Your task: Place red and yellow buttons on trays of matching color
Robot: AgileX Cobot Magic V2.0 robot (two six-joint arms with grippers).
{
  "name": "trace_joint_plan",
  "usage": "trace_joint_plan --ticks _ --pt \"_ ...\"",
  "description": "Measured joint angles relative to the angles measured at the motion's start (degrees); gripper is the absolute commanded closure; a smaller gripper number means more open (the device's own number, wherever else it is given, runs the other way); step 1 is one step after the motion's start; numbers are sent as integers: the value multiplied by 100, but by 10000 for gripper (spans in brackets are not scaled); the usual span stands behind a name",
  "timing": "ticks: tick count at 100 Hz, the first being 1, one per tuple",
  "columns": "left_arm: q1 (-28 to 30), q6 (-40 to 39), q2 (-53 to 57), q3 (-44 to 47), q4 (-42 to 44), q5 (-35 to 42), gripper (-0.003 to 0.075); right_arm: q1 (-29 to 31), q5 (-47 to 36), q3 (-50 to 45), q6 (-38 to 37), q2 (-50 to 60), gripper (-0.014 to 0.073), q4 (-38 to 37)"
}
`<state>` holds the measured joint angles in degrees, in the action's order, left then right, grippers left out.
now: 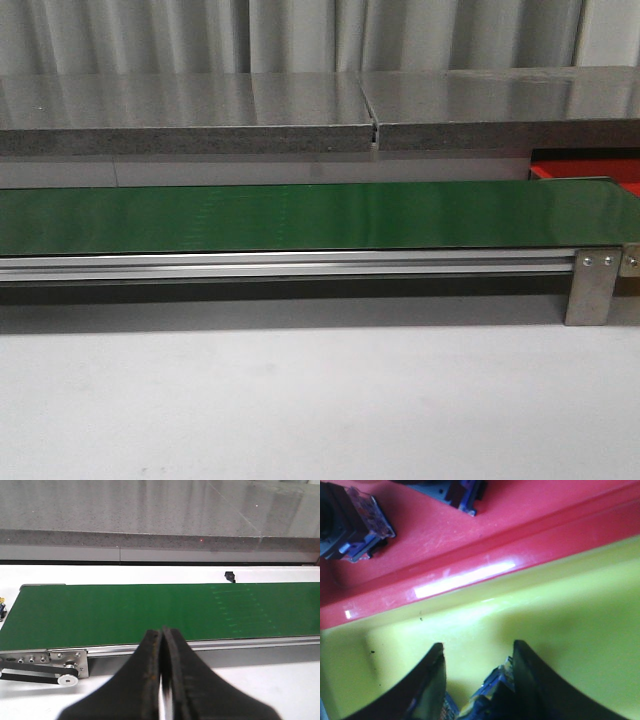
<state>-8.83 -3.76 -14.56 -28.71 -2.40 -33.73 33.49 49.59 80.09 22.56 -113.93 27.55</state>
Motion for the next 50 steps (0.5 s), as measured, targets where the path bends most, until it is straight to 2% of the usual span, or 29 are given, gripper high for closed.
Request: trace_joint_plan --ticks 15,34,50 --pt "0 0 0 0 0 0 739 0 0 0 0 0 500 0" --pt "0 0 0 0 0 0 739 0 37 0 0 -23 391 0" --pt "0 0 0 0 0 0 739 0 82 0 0 -185 362 20"
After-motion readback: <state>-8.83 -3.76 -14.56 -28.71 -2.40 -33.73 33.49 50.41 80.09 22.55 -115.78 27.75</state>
